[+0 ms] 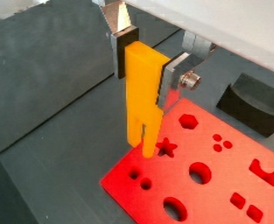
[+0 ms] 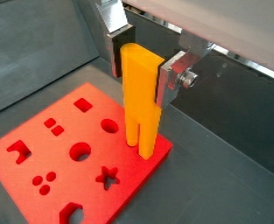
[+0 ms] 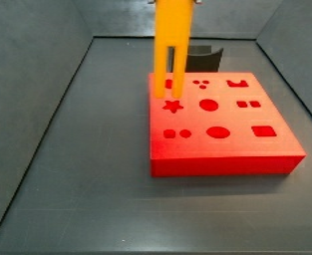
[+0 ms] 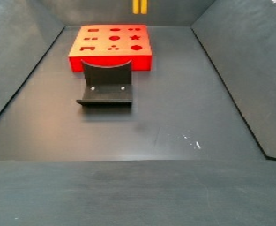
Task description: Insert the square-circle object.
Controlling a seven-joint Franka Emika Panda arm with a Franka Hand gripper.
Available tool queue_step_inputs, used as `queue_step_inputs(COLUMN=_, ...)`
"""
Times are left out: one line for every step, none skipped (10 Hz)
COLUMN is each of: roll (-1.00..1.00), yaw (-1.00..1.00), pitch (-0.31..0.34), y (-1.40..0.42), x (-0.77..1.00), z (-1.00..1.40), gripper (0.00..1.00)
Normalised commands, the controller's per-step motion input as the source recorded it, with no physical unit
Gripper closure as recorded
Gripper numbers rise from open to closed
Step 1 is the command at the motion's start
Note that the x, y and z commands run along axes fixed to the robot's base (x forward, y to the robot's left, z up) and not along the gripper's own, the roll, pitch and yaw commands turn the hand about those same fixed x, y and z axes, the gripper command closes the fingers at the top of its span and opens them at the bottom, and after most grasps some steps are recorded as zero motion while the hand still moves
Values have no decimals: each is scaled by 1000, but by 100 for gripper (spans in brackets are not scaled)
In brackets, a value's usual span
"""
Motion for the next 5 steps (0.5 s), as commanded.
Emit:
queue_step_inputs(roll=239, yaw=206, pitch=103, y=-246, x=680, z=-166, gripper=100)
queue_step_inputs(roll=0, yaw=0, pitch=0, y=0, x=160, z=-109, gripper=100)
queue_step_inputs(roll=-9, yaw=0, pitch=0, y=0, x=0, z=0, gripper=100)
queue_step_inputs(roll=124, yaw=0, pitch=50, y=-126, x=229, z=-277, gripper=100)
queue_step_inputs(roll=316, yaw=189, pitch=84, y=-417, x=443, z=-286, gripper=100)
